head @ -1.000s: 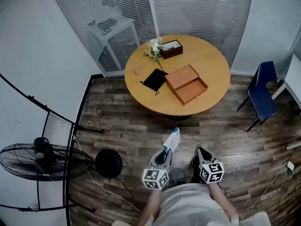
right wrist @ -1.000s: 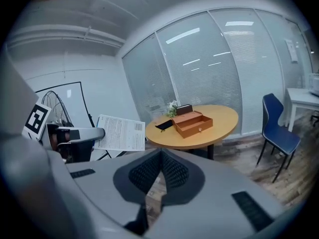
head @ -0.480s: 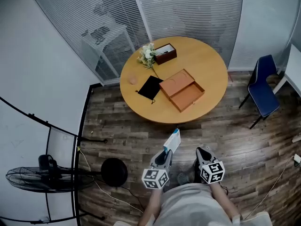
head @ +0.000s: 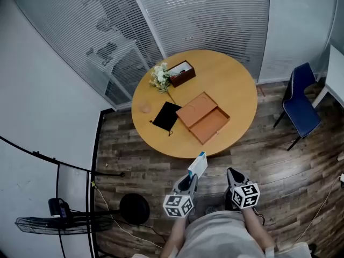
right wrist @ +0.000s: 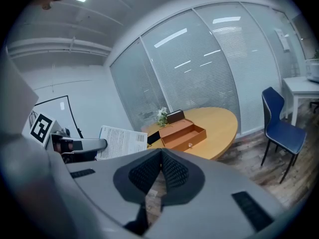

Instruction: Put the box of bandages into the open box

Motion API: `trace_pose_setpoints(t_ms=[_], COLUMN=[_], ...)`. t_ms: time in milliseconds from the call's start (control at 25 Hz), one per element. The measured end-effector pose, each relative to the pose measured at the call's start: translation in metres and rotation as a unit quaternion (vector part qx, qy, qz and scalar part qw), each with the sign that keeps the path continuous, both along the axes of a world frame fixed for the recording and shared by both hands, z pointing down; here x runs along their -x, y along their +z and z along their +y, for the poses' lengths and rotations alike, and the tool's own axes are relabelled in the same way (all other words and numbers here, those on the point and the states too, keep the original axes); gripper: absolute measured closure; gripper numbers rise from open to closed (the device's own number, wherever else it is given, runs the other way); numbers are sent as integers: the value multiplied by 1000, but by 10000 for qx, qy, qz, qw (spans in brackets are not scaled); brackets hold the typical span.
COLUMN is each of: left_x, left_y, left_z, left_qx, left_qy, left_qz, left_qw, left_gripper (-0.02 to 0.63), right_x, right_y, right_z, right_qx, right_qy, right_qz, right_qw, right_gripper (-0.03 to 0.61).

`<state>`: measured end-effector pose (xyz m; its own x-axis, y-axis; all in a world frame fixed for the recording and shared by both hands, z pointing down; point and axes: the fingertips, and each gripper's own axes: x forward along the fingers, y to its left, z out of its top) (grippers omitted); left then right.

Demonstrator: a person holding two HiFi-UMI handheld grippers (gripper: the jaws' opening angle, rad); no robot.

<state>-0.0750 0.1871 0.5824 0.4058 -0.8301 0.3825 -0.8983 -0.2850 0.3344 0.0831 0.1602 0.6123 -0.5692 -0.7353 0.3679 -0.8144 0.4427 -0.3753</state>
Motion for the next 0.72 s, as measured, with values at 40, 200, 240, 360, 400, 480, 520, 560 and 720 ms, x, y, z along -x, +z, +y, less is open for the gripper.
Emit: trace_pose_setpoints(t_ms=[40,200,240,360,400,480,520,560,720], left_x=[-1,-7,-9,-14,-16,-20,-23,-26,-41], left_y=[0,-1,-1,1,2,5,6,7,12], left_z=[-8,-40,-48,-69,-75,-89,-96,-103,-130], left_qx=[11,47,63,154,187,245,271,293,387], left_qy=[-3,-41,-64,-165,-205,-291,-335,-374,-496], left_qz=[-11,18,57,318,411,528,541,541,687], left_qw=[10000,10000,9999,9992,9988,9979,9976,9974,9957], left_gripper=[545,545,545,545,545,545,545,545,545], right_x=[-2,-7,-9,-17,-21,-27,-30,-33,-48], right_y=[-1,-5,-5,-6,-6,-3,0,2,7], right_z=[-8,-41,-49,-71,-78,-93,-100,-107,-130], right_qx=[3,-22,-30,-30,-22,29,75,124,208], right_qy=[8,-57,-76,-102,-113,-189,-253,-323,-543], right_qz=[-23,15,44,45,24,-6,-16,-27,-69], right_qw=[10000,10000,10000,9999,9999,9998,9996,9994,9983], right_gripper=[580,581,581,581,581,581,580,580,581])
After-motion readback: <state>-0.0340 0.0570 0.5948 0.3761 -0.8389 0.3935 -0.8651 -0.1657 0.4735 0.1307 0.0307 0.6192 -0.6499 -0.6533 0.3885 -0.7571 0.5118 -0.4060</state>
